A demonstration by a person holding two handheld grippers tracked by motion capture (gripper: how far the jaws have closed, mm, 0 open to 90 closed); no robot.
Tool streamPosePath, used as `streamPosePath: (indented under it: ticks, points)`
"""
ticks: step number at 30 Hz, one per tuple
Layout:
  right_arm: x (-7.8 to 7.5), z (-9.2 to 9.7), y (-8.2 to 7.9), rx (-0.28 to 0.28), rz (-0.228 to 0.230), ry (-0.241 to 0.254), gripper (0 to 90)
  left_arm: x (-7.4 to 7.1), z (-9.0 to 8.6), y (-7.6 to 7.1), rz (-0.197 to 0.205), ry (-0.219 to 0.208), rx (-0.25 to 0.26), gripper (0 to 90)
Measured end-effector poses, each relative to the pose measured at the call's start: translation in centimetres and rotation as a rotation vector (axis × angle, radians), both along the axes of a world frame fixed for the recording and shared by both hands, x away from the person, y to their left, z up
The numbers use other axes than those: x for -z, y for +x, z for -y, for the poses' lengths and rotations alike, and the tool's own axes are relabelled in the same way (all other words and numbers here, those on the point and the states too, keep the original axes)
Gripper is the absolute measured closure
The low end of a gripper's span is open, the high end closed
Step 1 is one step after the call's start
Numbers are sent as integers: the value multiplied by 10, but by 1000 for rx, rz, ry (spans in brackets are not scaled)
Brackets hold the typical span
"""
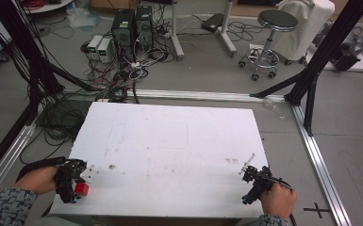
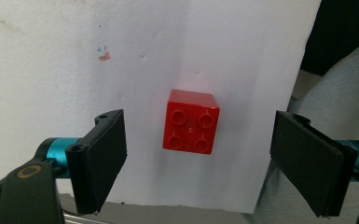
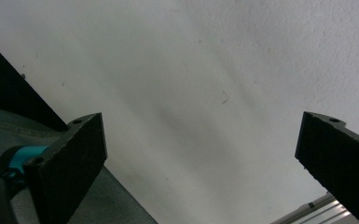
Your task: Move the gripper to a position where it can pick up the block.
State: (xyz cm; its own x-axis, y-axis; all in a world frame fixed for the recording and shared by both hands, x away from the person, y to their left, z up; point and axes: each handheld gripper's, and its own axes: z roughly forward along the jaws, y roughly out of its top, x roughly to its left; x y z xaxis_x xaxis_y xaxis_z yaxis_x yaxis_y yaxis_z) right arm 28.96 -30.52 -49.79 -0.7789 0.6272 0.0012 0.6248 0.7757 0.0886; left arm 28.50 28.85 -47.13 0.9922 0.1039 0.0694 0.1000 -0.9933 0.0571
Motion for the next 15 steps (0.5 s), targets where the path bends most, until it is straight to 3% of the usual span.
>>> streamPosePath:
  ticks: [9, 15]
  points:
    - [0, -1, 0, -1, -2, -2, 11, 5, -2, 0, -12, 8, 62, 199]
    - [1, 0, 0, -5, -3, -2, 12, 10, -4, 2, -7, 38, 92, 203]
